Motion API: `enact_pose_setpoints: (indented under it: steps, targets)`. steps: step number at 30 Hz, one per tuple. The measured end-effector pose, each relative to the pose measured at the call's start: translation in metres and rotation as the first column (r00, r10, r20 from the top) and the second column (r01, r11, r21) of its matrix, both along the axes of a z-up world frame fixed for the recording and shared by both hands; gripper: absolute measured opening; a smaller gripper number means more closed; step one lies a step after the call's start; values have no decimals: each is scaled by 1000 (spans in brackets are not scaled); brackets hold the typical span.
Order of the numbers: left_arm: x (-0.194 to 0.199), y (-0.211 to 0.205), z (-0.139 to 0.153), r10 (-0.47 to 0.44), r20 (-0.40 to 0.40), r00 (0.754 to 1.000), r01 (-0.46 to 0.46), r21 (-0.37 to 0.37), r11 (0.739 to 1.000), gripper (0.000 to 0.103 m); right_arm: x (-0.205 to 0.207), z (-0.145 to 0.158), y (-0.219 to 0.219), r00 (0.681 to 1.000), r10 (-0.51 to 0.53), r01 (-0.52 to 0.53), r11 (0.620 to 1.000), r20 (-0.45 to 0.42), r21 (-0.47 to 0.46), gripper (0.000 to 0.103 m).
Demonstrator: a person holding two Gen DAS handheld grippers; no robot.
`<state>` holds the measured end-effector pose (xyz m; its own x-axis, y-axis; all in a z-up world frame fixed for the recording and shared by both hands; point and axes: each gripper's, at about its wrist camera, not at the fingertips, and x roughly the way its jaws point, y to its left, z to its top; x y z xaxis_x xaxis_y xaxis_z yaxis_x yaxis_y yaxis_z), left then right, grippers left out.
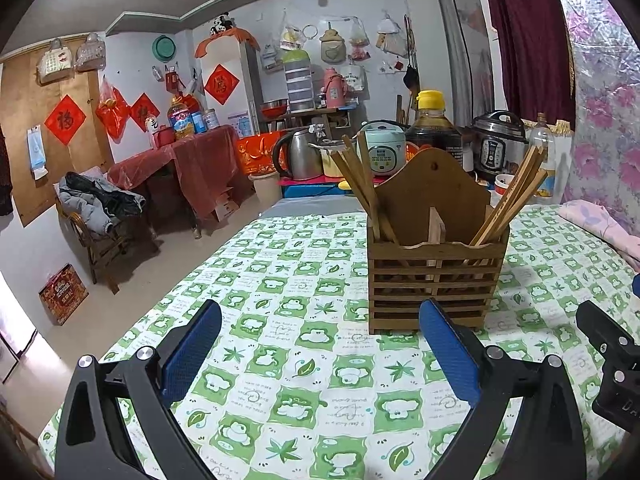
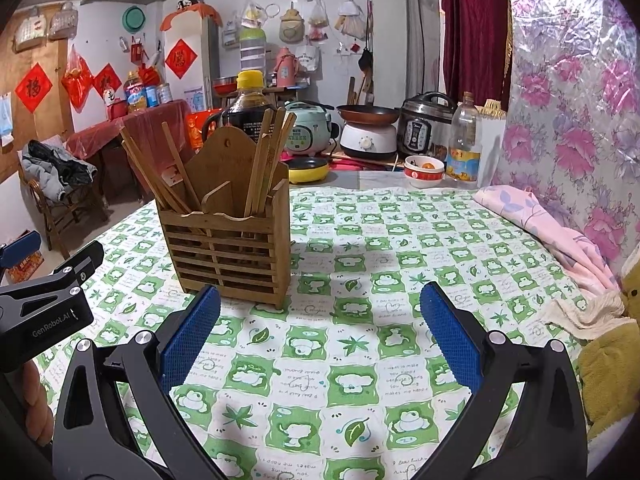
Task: Organize utensils
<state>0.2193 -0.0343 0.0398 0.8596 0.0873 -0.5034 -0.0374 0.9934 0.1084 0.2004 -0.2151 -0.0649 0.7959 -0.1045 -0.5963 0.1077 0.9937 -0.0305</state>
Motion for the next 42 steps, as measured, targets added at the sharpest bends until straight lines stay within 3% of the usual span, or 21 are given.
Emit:
enact_pose_setpoints:
  steps: [42]
  targets:
    - [0, 1, 4, -10, 3, 1000, 10, 2, 1000, 97, 0, -1, 1, 1000, 0, 0, 1000, 2, 3, 97]
